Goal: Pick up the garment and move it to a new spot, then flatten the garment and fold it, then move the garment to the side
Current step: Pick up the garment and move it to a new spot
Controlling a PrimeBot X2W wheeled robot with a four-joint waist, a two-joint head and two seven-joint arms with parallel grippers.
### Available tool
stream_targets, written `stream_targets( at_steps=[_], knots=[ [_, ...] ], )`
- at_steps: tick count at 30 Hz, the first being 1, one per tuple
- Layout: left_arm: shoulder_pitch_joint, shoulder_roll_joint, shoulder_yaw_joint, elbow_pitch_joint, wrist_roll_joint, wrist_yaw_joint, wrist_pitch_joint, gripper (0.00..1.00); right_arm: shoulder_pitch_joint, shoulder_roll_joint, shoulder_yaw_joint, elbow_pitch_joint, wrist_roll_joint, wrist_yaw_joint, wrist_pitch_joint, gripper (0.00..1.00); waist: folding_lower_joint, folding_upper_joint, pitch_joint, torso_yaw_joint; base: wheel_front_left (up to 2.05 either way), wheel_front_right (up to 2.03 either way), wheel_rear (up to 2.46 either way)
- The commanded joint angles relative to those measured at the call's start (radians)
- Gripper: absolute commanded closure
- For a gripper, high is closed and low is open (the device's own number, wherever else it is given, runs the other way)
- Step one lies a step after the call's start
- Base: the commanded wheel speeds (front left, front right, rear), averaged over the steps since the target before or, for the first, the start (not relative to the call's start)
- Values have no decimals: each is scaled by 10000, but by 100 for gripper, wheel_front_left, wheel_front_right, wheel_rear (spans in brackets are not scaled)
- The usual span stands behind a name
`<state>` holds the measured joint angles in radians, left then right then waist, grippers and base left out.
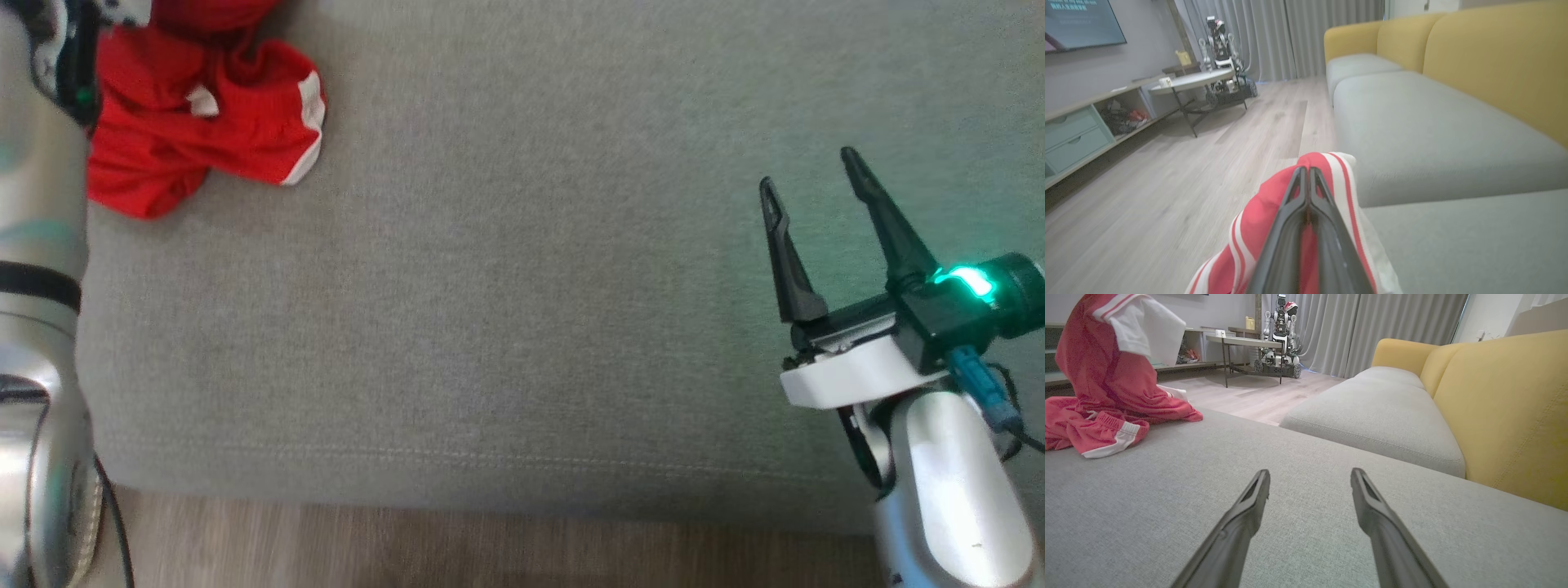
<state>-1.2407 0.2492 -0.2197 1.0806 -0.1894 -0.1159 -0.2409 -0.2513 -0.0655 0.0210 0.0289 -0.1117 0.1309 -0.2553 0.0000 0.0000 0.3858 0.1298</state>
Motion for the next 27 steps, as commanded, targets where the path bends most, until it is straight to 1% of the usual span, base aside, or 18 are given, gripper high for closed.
stream_targets(
  at_steps=[1, 5, 7, 12, 15, 19, 23, 27],
  knots=[
    [-490, 358, 5, -681, -118, -66, -142, 100, 221, 143, 322, -245, 149, -2, -65, 0, 0, 0, -634, -313, 0, 0, 0],
    [-371, 66, -257, -1666, -512, -132, -175, 100, 336, 149, 482, -193, 576, -2, -65, 0, 0, 0, -1232, -774, 0, 0, 0],
    [-259, -48, -596, -2266, -779, -140, -157, 100, 371, 149, 538, -199, 735, -2, -65, 0, 0, 0, -1476, -1099, 0, 0, 0],
    [148, -113, -1557, -3955, -1593, -144, 223, 100, 431, 151, 618, -345, 1109, -2, -65, 0, 0, 0, -1883, -2166, 0, 0, 0],
    [414, -272, -2036, -4894, -2089, -145, 617, 100, 422, 151, 508, -499, 1321, -2, -65, 0, 0, 0, -1927, -2846, 0, 0, 0],
    [607, -628, -2351, -5877, -2792, -146, 1080, 100, 408, 151, 333, -633, 1607, -2, -65, 0, 0, 0, -1895, -3698, 0, 0, 0],
    [698, -1000, -2526, -6509, -3385, -146, 1487, 100, 431, 152, 241, -681, 1844, -2, -65, 0, 0, 0, -1778, -4301, 0, 0, 0],
    [1033, -1037, -2849, -6716, -3303, -110, 1639, 100, 365, 152, 200, -740, 2077, -2, -65, 0, 0, 0, -1532, -4686, 0, 0, 0]
  ],
)
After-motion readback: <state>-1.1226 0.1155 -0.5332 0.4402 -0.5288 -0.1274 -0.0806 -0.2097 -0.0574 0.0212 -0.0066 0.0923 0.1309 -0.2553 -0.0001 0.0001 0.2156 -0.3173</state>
